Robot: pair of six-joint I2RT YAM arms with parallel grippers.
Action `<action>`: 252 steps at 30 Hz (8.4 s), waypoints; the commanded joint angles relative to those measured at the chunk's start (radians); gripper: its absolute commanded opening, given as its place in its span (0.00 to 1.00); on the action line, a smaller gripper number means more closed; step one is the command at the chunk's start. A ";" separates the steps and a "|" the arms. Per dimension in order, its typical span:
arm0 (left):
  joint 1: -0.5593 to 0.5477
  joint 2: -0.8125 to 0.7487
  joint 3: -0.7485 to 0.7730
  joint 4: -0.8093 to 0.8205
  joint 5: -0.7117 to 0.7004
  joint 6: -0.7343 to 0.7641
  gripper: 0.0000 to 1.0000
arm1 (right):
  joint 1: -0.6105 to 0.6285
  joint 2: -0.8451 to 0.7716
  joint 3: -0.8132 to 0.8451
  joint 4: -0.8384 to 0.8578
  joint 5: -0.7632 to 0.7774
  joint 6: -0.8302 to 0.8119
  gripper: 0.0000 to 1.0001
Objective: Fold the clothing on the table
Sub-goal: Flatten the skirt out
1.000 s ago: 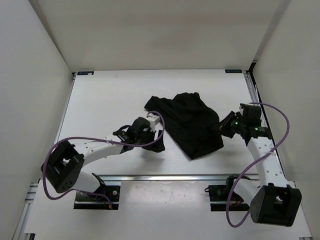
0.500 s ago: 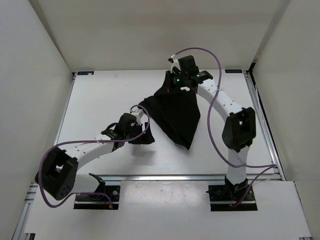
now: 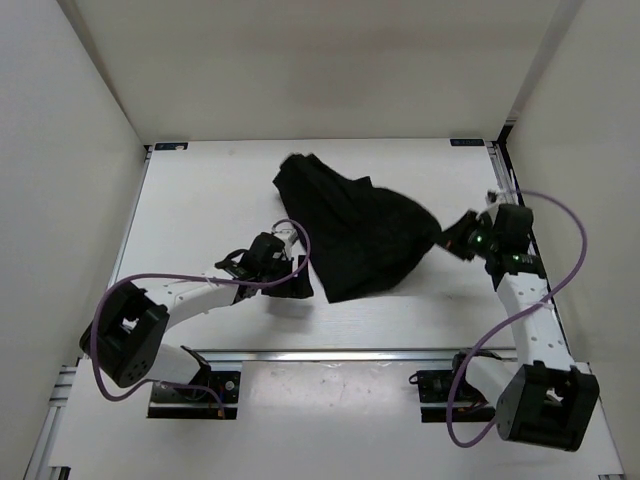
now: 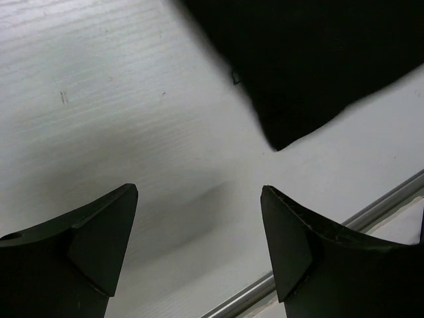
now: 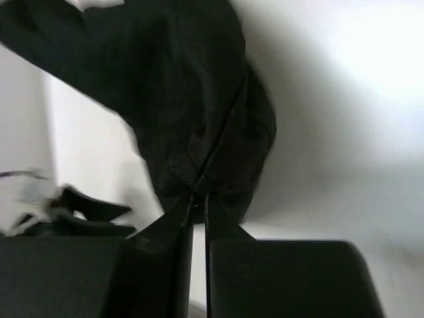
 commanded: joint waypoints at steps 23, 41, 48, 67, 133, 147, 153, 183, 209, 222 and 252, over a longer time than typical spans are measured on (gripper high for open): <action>0.026 0.322 0.050 0.338 0.381 -0.382 0.53 | 0.070 0.132 0.090 -0.469 0.417 -0.052 0.00; -0.001 0.399 0.061 0.329 0.275 -0.354 0.28 | 0.045 0.076 0.084 -0.482 0.409 -0.043 0.00; 0.101 0.332 0.132 0.222 0.203 -0.279 0.00 | 0.085 0.115 0.084 -0.438 0.252 -0.049 0.00; 0.284 0.099 0.244 -0.143 0.060 -0.017 0.62 | 0.252 0.307 -0.086 -0.349 0.049 -0.087 0.00; 0.437 0.016 0.100 -0.197 0.123 0.054 0.44 | 0.145 0.281 -0.092 -0.496 0.309 -0.102 0.00; 0.327 0.048 0.057 -0.085 0.191 -0.020 0.44 | 0.234 0.185 -0.004 -0.548 0.590 -0.047 0.46; 0.298 0.080 0.070 -0.067 0.195 -0.026 0.44 | 0.274 0.244 0.078 -0.507 0.484 -0.090 0.44; 0.356 0.021 0.035 -0.099 0.186 -0.008 0.42 | 0.519 0.687 0.196 -0.475 0.587 -0.136 0.00; 0.322 0.090 0.070 -0.070 0.198 -0.021 0.42 | 0.317 0.320 0.076 -0.481 0.474 -0.110 0.27; 0.330 0.076 0.055 -0.067 0.201 -0.018 0.42 | 0.352 0.390 0.181 -0.513 0.517 -0.110 0.00; 0.331 0.074 0.026 -0.061 0.205 -0.015 0.42 | 0.697 0.861 0.524 -0.508 0.512 -0.286 0.40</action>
